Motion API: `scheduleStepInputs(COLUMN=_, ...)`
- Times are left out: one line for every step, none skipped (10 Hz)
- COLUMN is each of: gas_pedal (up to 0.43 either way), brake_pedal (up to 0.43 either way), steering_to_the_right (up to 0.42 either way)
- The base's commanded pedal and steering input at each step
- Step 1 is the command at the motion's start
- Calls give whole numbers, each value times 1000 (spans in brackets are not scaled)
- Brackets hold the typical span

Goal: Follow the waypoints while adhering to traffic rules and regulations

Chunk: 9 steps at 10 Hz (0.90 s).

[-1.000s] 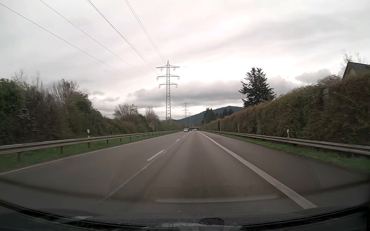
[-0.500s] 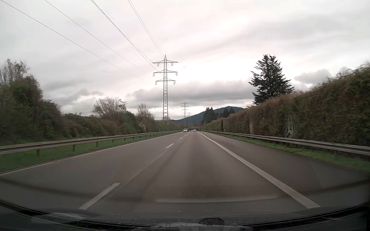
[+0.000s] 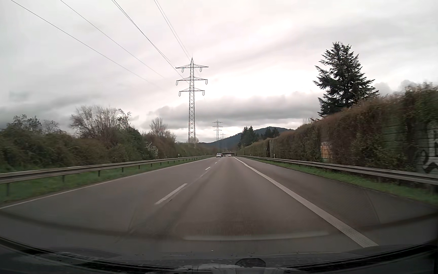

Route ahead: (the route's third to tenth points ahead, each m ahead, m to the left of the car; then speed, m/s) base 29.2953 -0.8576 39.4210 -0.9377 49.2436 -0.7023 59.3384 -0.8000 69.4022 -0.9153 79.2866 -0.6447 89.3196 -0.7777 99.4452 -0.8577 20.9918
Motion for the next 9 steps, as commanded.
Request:
scheduleStepInputs(gas_pedal=169, brake_pedal=0, steering_to_the_right=1)
scheduleStepInputs(gas_pedal=169, brake_pedal=0, steering_to_the_right=2)
scheduleStepInputs(gas_pedal=169, brake_pedal=0, steering_to_the_right=1)
scheduleStepInputs(gas_pedal=169, brake_pedal=0, steering_to_the_right=1)
scheduleStepInputs(gas_pedal=169, brake_pedal=0, steering_to_the_right=2)
scheduleStepInputs(gas_pedal=169, brake_pedal=0, steering_to_the_right=1)
scheduleStepInputs(gas_pedal=169, brake_pedal=0, steering_to_the_right=1)
scheduleStepInputs(gas_pedal=169, brake_pedal=0, steering_to_the_right=1)
scheduleStepInputs(gas_pedal=169, brake_pedal=0, steering_to_the_right=1)
